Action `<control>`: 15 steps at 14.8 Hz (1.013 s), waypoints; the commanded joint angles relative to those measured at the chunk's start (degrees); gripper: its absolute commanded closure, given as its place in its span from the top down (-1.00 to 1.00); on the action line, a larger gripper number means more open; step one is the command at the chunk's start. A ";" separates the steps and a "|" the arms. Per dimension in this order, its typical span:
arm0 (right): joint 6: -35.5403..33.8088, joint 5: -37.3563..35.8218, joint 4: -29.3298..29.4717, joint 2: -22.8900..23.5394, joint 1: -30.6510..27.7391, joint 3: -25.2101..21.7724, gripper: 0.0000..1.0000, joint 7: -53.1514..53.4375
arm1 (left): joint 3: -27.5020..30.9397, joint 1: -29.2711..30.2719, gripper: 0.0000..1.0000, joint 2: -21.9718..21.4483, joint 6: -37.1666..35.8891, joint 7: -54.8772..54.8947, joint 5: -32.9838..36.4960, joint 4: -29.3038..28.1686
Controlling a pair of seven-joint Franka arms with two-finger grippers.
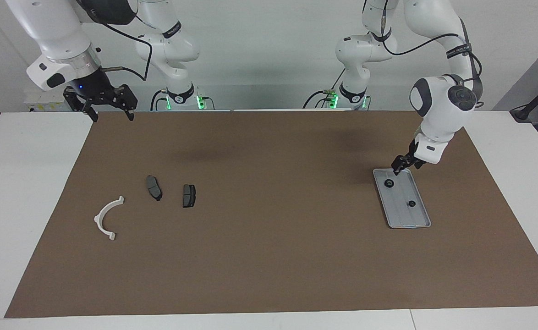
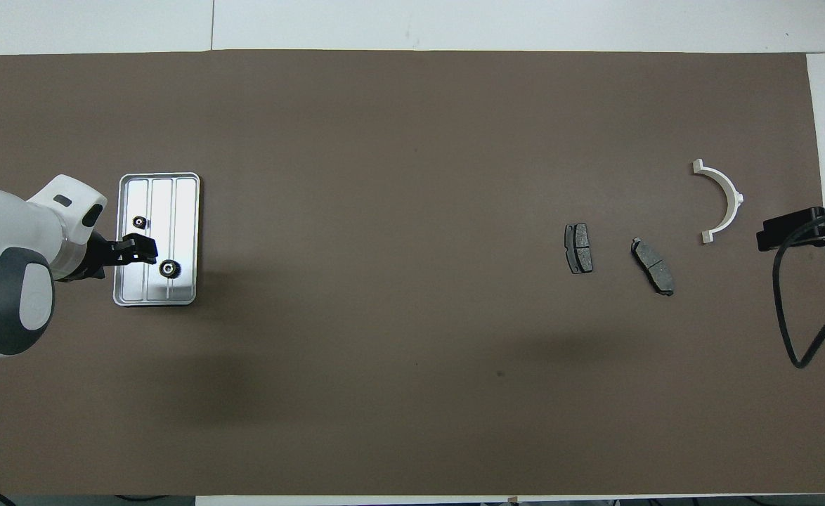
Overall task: Place bearing gear from tray to pile
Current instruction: 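Lower the left gripper and grasp the black bearing in the tray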
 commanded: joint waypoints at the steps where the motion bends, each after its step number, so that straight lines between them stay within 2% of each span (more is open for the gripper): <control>1: 2.05 -0.62 -1.83 -1.35 -0.61 0.42 1.00 1.43 | -0.07 -0.43 0.78 2.17 3.19 -1.76 1.16 -0.51; 4: 2.14 -0.62 -2.01 -1.44 -0.61 0.42 1.00 1.61 | -0.07 -1.58 0.78 4.90 5.83 -4.22 1.16 -0.51; 9: 2.23 -0.62 -2.10 -1.35 -0.70 0.42 1.00 1.61 | -0.15 -2.71 0.76 7.09 6.01 -4.13 1.16 -0.59; 15: 2.23 -0.53 -2.01 -1.35 -0.70 0.42 1.00 1.52 | -0.15 -2.72 0.64 7.45 6.01 -3.96 1.16 -0.60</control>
